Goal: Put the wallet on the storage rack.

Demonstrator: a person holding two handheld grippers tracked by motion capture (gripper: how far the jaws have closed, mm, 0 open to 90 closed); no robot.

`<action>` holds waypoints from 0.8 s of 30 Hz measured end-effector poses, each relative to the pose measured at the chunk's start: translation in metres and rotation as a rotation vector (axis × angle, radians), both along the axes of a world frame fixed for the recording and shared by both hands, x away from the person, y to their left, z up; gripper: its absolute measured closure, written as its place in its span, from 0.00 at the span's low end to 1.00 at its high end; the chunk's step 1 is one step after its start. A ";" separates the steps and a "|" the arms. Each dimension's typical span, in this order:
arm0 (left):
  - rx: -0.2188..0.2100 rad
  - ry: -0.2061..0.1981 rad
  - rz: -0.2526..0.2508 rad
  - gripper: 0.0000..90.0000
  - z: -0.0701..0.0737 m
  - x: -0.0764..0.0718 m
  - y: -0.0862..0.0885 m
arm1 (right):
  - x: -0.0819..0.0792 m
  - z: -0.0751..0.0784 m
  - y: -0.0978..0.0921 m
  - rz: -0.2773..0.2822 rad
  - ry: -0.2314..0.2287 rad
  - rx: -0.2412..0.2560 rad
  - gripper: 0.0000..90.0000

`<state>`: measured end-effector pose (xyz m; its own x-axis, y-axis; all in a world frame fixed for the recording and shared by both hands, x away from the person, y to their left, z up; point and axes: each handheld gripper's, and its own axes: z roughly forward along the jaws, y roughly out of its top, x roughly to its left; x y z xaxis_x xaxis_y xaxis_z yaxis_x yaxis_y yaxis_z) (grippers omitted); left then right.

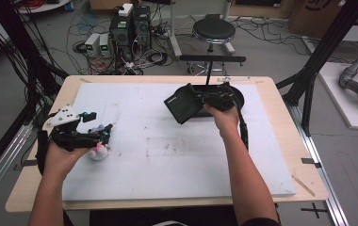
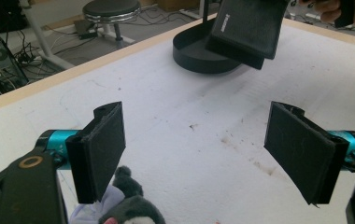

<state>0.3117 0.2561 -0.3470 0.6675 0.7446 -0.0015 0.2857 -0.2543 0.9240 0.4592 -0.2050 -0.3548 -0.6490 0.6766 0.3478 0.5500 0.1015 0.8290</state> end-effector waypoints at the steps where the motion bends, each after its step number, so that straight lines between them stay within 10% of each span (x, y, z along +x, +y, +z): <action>1: -0.001 -0.001 -0.004 0.23 0.000 0.001 -0.001 | 0.000 0.001 -0.005 -0.014 -0.001 0.006 0.94; 24: -0.001 0.006 0.004 0.23 -0.001 0.002 0.000 | 0.024 -0.021 -0.056 -0.243 0.021 0.100 0.95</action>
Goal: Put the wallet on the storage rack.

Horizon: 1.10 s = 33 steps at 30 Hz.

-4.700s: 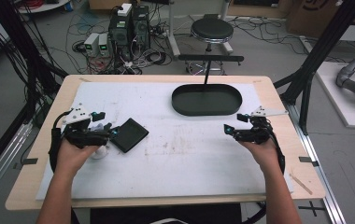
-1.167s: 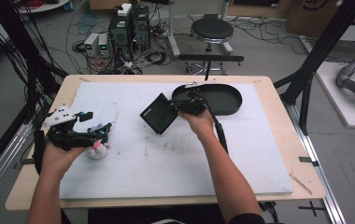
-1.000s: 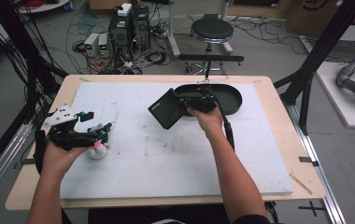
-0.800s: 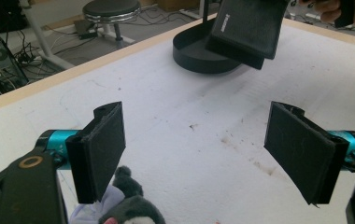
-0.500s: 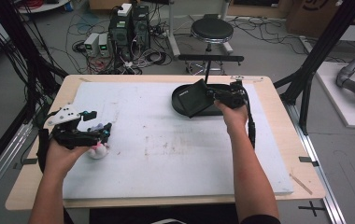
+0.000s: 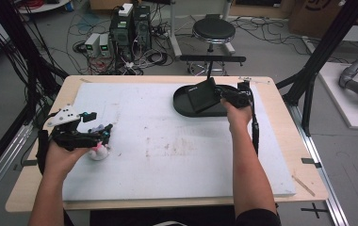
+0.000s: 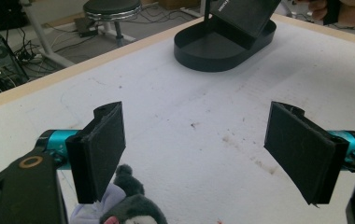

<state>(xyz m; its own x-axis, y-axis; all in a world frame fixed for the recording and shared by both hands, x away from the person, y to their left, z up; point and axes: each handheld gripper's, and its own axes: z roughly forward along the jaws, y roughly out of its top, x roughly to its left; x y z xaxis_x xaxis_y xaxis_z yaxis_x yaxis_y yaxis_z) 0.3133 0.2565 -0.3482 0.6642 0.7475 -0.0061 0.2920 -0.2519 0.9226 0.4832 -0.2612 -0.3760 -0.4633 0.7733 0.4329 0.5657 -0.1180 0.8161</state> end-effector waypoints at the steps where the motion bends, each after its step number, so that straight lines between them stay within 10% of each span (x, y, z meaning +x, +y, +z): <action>1: 0.000 0.001 0.000 0.23 0.000 0.000 0.000 | 0.001 -0.001 -0.001 -0.008 0.001 0.004 0.95; 20: 0.006 0.009 0.012 0.23 -0.003 0.000 0.003 | 0.022 -0.037 -0.010 -0.159 0.073 -0.088 0.94; 33: 0.010 0.009 0.006 0.23 -0.003 0.000 0.001 | 0.014 -0.027 -0.026 -0.240 0.086 -0.223 0.45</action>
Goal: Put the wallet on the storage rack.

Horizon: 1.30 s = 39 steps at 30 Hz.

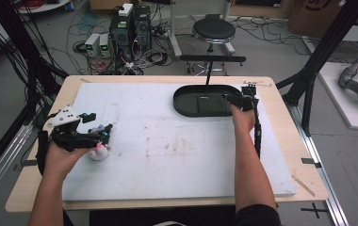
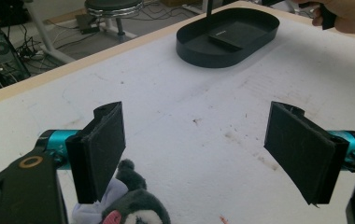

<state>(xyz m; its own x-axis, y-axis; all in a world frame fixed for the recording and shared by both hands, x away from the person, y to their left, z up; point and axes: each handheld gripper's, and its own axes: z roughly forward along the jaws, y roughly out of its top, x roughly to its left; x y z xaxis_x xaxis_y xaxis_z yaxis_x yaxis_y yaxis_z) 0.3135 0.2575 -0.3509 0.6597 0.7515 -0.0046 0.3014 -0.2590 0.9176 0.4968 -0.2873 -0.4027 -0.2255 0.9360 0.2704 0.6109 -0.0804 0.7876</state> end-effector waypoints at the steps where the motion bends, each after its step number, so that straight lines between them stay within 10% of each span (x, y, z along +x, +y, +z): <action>1: 0.000 0.000 0.000 0.23 0.000 0.000 0.000 | 0.000 0.000 0.000 0.000 0.000 0.000 0.45; 18: -0.003 0.006 -0.006 0.23 -0.001 0.003 -0.003 | -0.068 0.028 -0.017 0.224 -0.083 -0.076 0.27; 28: -0.001 0.019 -0.011 0.23 -0.005 0.009 -0.006 | -0.113 0.018 -0.018 0.305 -0.171 -0.056 0.22; 39: -0.007 0.024 0.010 0.23 -0.009 0.011 -0.001 | -0.128 0.009 -0.010 0.379 -0.201 -0.054 0.21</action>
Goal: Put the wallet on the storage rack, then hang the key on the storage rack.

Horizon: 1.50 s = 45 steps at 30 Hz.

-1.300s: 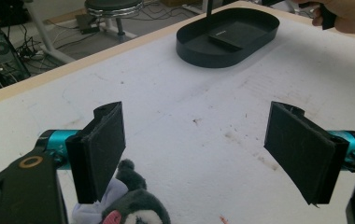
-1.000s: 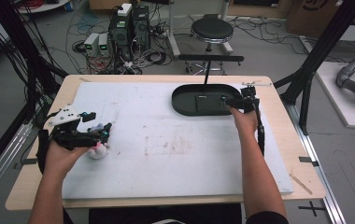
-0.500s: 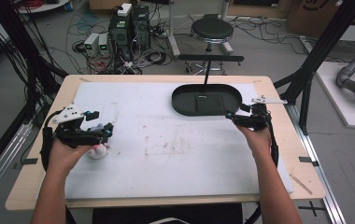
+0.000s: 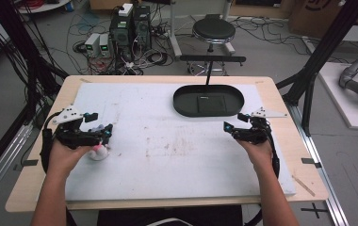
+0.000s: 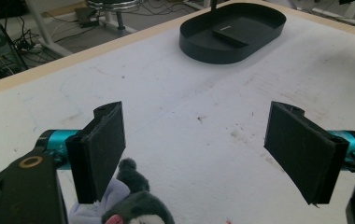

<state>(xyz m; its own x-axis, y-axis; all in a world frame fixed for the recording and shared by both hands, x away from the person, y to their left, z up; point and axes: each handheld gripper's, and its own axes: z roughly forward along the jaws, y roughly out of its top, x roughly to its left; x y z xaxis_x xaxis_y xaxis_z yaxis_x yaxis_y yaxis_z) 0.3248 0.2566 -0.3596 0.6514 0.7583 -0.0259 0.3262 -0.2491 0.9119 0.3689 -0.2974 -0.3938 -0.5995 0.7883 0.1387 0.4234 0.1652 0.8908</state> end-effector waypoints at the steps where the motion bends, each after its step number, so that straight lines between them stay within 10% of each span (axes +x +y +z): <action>1: -0.002 0.000 -0.005 0.23 0.000 0.000 -0.001 | 0.000 -0.001 0.001 0.009 -0.002 0.005 0.21; 16: -0.001 0.009 0.031 0.23 -0.002 -0.001 0.001 | -0.003 -0.001 -0.001 0.009 -0.019 0.015 0.21; 39: 0.115 0.216 0.362 0.17 -0.053 0.013 0.019 | 0.004 -0.006 0.000 -0.038 -0.006 -0.015 0.21; 45: 0.109 0.227 0.381 0.15 -0.053 0.012 0.010 | 0.006 -0.007 0.001 -0.037 0.001 -0.024 0.21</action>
<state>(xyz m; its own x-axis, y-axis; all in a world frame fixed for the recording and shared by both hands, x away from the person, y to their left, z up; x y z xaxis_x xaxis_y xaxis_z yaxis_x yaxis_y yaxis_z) 0.3371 0.2664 -0.4128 0.3129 0.9488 -0.0422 0.6014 -0.1635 0.7820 0.3745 -0.2967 -0.4008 -0.5701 0.8128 0.1200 0.4301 0.1709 0.8864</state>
